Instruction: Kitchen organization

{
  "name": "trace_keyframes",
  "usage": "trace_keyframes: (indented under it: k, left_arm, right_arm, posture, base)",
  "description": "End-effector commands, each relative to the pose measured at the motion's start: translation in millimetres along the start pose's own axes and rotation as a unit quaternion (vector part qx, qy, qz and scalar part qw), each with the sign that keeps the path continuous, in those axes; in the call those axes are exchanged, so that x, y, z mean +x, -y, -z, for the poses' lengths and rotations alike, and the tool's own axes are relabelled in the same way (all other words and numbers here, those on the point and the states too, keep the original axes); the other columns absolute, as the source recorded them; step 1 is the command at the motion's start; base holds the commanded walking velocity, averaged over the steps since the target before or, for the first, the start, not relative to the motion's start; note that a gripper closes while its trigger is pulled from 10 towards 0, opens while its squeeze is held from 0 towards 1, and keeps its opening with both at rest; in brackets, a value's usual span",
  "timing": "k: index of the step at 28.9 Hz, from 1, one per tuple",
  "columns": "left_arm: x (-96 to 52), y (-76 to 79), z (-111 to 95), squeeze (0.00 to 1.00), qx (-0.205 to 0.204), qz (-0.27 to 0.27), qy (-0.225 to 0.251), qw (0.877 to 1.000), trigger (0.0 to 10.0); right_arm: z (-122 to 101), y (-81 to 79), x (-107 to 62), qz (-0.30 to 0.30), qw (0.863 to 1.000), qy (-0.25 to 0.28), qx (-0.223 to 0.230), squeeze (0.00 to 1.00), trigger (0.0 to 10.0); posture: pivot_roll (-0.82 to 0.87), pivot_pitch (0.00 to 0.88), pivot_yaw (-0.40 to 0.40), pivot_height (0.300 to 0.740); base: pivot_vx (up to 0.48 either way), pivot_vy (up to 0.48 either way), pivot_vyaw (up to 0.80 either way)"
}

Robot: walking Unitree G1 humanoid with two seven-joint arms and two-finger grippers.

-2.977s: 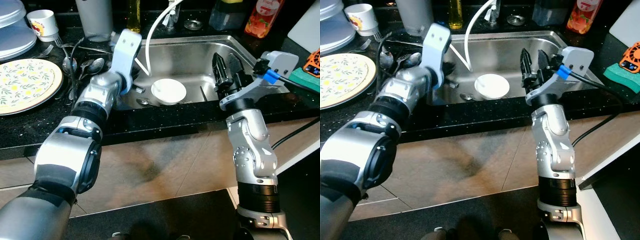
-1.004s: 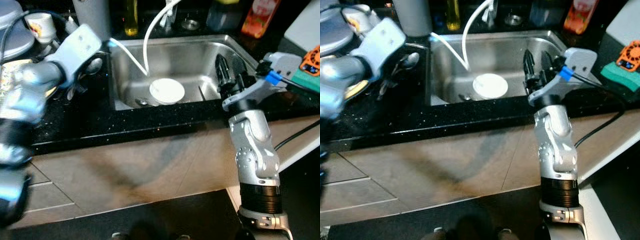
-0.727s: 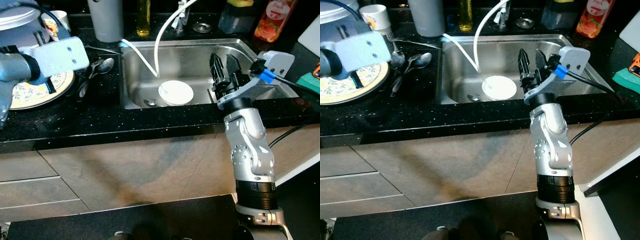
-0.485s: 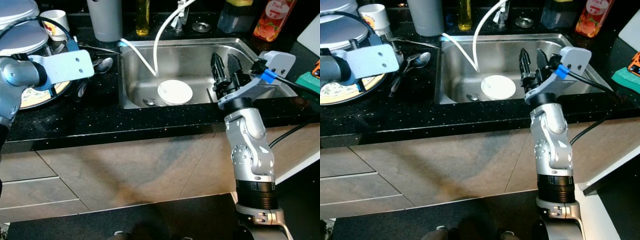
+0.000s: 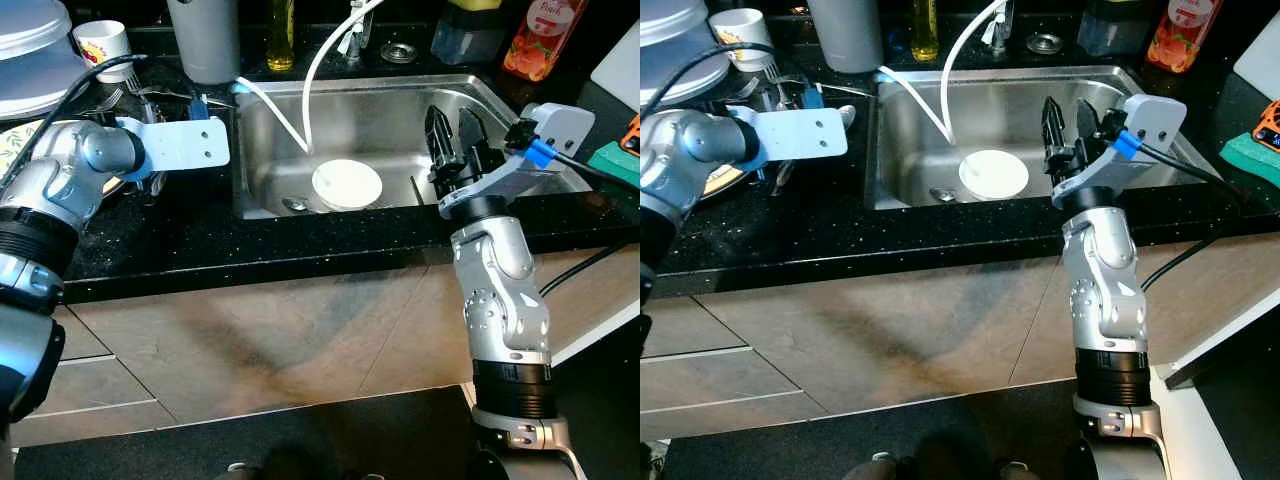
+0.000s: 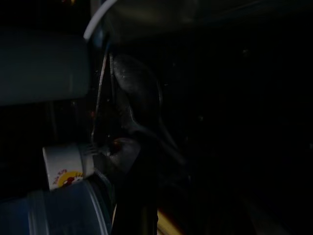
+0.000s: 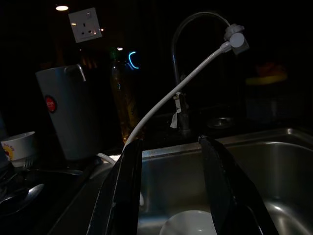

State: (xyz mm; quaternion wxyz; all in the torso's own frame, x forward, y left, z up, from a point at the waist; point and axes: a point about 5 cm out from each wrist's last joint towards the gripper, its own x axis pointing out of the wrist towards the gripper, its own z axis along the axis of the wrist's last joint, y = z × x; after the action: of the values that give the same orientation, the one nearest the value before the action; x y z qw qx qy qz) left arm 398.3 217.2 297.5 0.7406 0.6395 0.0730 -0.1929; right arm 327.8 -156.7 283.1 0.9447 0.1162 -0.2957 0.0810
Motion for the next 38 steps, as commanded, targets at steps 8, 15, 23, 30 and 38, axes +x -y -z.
trace_keyframes:
  k: [8,15,23,30,38]
  left_arm:
    - [8.2,3.5,0,0.0,0.035,0.027,-0.016,0.999,10.0]
    - [1.7,-13.0,-9,0.0,0.042,0.006,0.011,0.999,10.0]
    - [-4.6,-20.7,-13,0.0,0.069,0.015,0.028,0.997,10.0]
    - [-4.3,-12.6,8,0.0,0.085,0.026,-0.018,0.996,10.0]
    - [-7.8,-12.7,25,0.0,0.093,0.026,-0.056,0.994,10.0]
  right_arm:
    - [-3,1.5,0.1,0.002,1.0,0.009,-0.004,0.0,10.0]
    - [-3,0.9,0.7,-0.001,1.0,0.01,-0.003,0.0,10.0]
    - [-2,0.5,1.0,-0.002,1.0,0.01,-0.002,0.0,10.0]
    - [-2,0.9,0.9,-0.001,1.0,0.009,-0.003,0.0,10.0]
    - [-2,0.9,0.6,-0.001,1.0,0.008,-0.003,0.0,10.0]
  posture:
    - [0.16,0.079,0.01,0.74]
    - [0.17,0.072,0.005,0.74]
    - [0.17,0.073,0.005,0.74]
    - [0.17,0.078,0.005,0.74]
    - [0.17,0.081,0.004,0.74]
  base:
    - [0.0,0.0,0.0]
    - [0.0,0.0,0.0]
    - [0.0,0.0,0.0]
    - [0.0,0.0,0.0]
    - [0.0,0.0,0.0]
